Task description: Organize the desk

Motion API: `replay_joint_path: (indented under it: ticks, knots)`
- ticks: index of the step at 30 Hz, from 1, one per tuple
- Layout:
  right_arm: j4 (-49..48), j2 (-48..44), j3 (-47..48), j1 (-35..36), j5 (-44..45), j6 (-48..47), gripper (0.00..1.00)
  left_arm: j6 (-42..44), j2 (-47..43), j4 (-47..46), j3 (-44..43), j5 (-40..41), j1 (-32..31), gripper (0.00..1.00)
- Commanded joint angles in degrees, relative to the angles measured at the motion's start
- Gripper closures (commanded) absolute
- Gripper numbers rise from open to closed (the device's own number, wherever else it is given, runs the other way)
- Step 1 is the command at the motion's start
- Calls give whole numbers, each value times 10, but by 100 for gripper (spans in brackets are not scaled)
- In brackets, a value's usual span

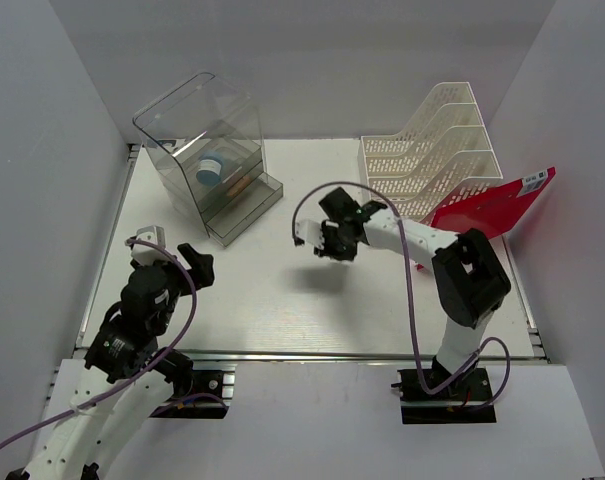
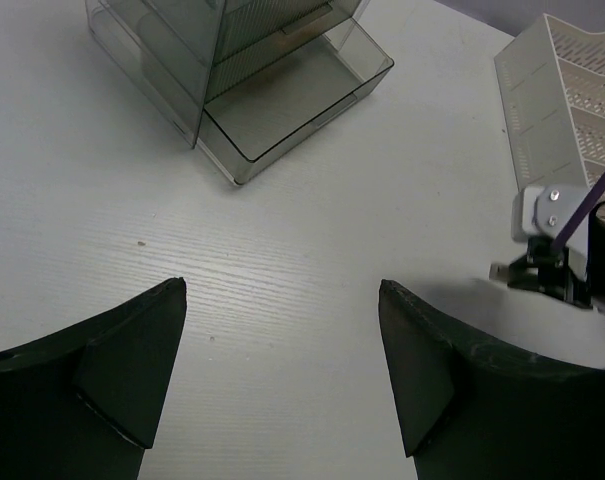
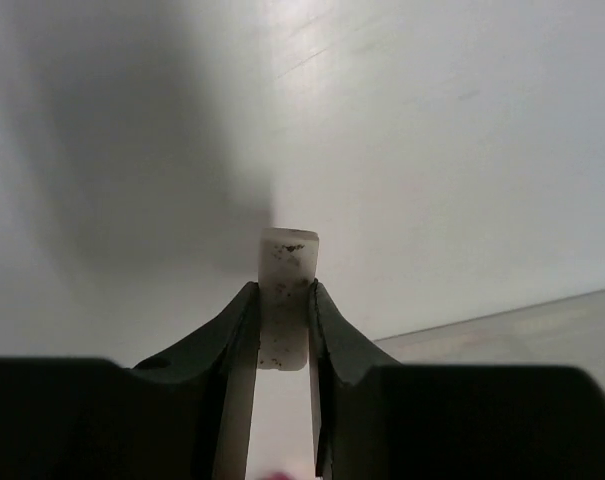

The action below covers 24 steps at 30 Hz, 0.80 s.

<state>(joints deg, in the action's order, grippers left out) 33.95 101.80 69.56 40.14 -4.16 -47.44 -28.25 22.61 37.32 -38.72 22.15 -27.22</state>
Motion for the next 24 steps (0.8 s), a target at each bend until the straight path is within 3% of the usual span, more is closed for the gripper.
replay_joint_path:
  ticks: [1, 6, 12, 24]
  knots:
    - [52, 34, 120, 0, 29, -91, 100, -4, -8, -1, 3, 12, -2, 13]
    - [-4, 100, 258, 14, 28, -126, 100, -2, -7, -4, 4, 9, -2, 13]
    - [-184, 127, 258, 45, 11, -207, 100, -2, -6, -5, 3, 6, -2, 13]
    - [-425, 244, 300, 81, 28, -314, 100, -1, -20, -9, 6, 3, -2, 13]
